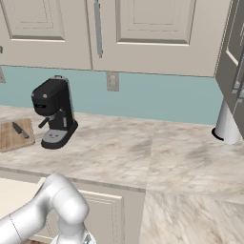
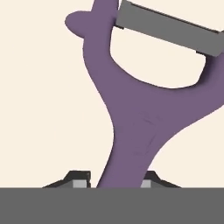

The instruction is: Open the drawer on the left and place the cutting tools on the cutting board.

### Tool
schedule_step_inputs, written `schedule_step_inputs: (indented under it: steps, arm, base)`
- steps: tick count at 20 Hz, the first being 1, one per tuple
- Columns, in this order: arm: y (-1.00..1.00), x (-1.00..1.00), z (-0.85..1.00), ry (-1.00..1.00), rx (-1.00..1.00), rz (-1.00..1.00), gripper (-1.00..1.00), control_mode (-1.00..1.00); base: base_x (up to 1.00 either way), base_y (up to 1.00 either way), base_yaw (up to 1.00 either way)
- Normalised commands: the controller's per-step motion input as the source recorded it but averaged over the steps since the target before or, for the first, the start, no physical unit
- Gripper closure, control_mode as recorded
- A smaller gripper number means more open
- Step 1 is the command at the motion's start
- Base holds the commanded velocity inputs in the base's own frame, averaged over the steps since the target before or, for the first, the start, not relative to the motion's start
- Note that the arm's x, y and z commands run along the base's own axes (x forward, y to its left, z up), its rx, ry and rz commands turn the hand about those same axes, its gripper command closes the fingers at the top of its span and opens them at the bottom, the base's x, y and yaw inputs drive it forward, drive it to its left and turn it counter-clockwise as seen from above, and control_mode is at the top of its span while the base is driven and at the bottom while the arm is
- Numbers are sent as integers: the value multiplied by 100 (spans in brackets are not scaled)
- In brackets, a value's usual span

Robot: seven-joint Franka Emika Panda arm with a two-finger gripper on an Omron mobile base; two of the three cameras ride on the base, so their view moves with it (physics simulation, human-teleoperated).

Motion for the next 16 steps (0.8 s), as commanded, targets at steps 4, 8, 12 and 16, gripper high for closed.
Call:
schedule_step_inputs:
  steps: [4,8,12,16]
  arm:
    - [-25,-66,99,-14,0,0,100,-100]
    - [-43,-56,100,-19,0,1,100,-100]
    - [-52,-7,100,-10,0,11,100,-100]
    - [-58,47,100,0,2,20,100,-100]
  base:
    - [0,0,0]
    - [0,0,0]
    - [0,0,0]
    - [0,0,0]
